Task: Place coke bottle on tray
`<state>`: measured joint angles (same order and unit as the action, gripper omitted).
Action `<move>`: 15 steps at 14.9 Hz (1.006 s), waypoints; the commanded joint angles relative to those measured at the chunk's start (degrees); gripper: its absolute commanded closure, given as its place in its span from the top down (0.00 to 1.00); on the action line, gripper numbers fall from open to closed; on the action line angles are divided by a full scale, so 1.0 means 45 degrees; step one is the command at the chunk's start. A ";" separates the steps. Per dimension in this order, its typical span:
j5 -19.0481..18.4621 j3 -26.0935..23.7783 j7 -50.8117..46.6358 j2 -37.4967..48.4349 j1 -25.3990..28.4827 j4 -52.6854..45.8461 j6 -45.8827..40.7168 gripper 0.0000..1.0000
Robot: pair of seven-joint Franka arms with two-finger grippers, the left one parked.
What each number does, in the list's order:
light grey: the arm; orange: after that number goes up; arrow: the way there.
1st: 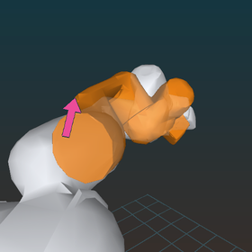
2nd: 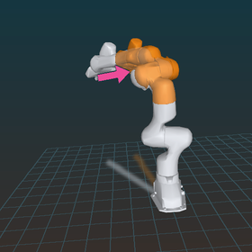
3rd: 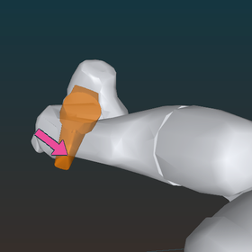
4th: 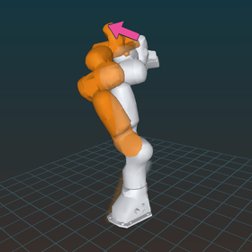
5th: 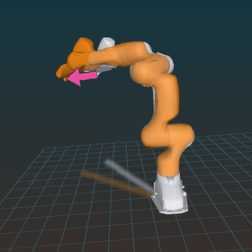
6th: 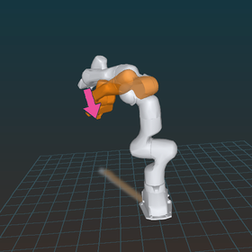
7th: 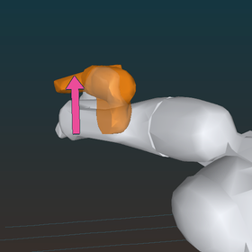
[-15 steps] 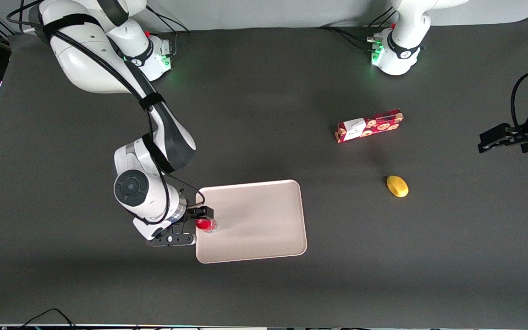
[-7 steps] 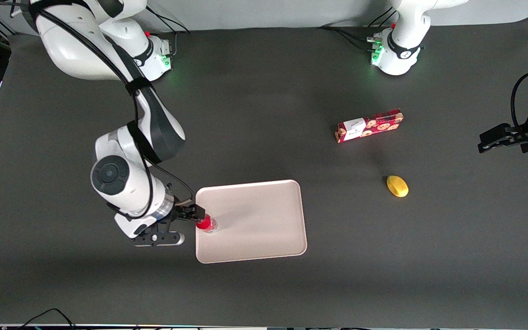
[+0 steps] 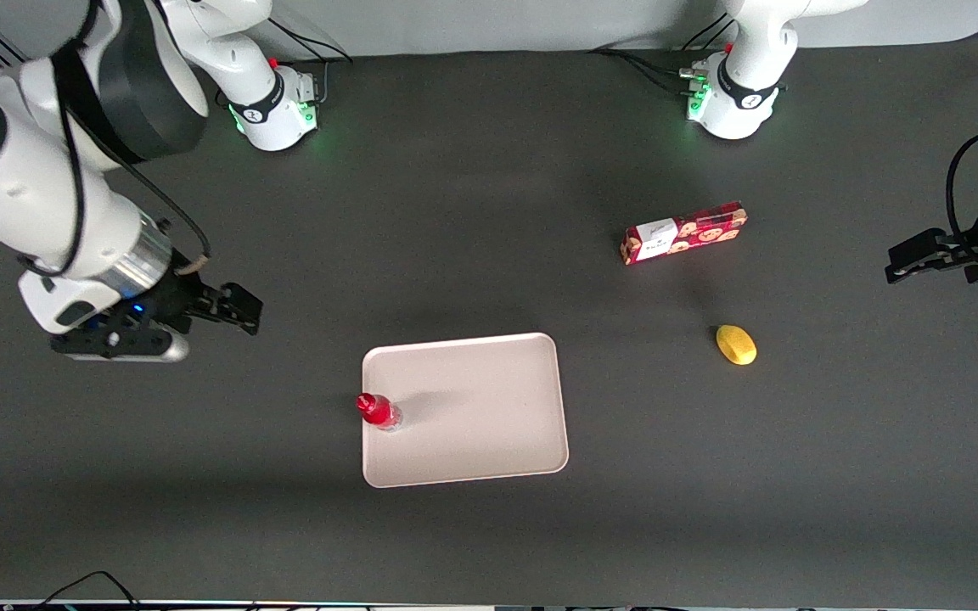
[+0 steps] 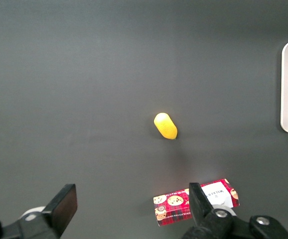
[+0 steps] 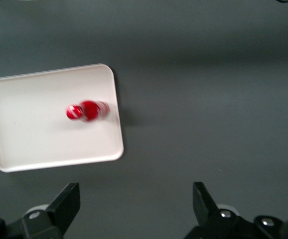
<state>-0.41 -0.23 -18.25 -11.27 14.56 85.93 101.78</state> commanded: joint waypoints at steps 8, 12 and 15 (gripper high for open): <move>0.0520 0.1438 0.2064 0.3247 -0.2139 0.4009 0.0253 1.00; 0.0383 0.1477 0.2513 0.3092 -0.2591 0.3834 0.0038 1.00; 0.0383 0.1711 0.2455 0.2642 -0.2572 0.3365 0.0057 1.00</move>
<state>0.92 6.66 -8.34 2.21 2.92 102.92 102.27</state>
